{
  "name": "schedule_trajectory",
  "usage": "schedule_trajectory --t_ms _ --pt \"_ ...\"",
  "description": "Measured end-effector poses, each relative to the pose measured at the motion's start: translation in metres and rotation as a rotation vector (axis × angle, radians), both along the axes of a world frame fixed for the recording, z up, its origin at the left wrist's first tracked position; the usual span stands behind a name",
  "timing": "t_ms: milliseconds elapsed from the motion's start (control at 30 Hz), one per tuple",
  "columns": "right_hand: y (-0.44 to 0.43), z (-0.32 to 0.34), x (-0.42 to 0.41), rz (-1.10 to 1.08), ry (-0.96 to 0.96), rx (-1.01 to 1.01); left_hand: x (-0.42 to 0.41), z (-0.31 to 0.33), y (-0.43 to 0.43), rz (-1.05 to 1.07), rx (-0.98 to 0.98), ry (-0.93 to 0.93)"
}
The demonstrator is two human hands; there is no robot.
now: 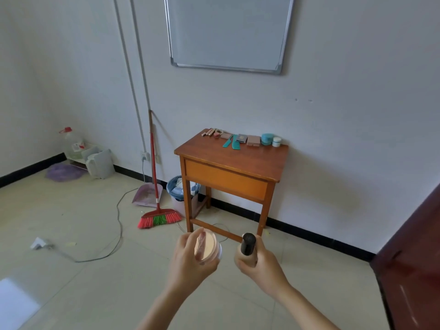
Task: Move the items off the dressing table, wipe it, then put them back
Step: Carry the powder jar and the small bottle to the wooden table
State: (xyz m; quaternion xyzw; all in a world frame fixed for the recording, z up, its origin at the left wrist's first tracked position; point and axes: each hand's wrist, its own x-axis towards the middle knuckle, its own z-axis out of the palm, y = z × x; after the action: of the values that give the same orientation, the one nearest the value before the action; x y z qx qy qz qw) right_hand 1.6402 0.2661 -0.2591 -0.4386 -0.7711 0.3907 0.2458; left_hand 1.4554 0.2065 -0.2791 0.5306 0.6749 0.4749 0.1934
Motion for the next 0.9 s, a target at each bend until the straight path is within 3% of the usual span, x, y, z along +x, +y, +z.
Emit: schedule_trajectory --t_ms 267,600,900 --pt "0.099 -0.006 -0.038 -0.039 -0.087 0.02 -0.054 -0.011 0.111 0.055 -0.013 -0.146" --pt "0.231 0.002 -0.098 -0.23 -0.131 -0.037 -0.119 0.009 0.273 -0.055 -0.028 -0.162" --pt "0.298 -0.019 -0.093 -0.407 -0.167 -0.129 -0.112 -0.008 0.374 -0.163 -0.106 -0.156"
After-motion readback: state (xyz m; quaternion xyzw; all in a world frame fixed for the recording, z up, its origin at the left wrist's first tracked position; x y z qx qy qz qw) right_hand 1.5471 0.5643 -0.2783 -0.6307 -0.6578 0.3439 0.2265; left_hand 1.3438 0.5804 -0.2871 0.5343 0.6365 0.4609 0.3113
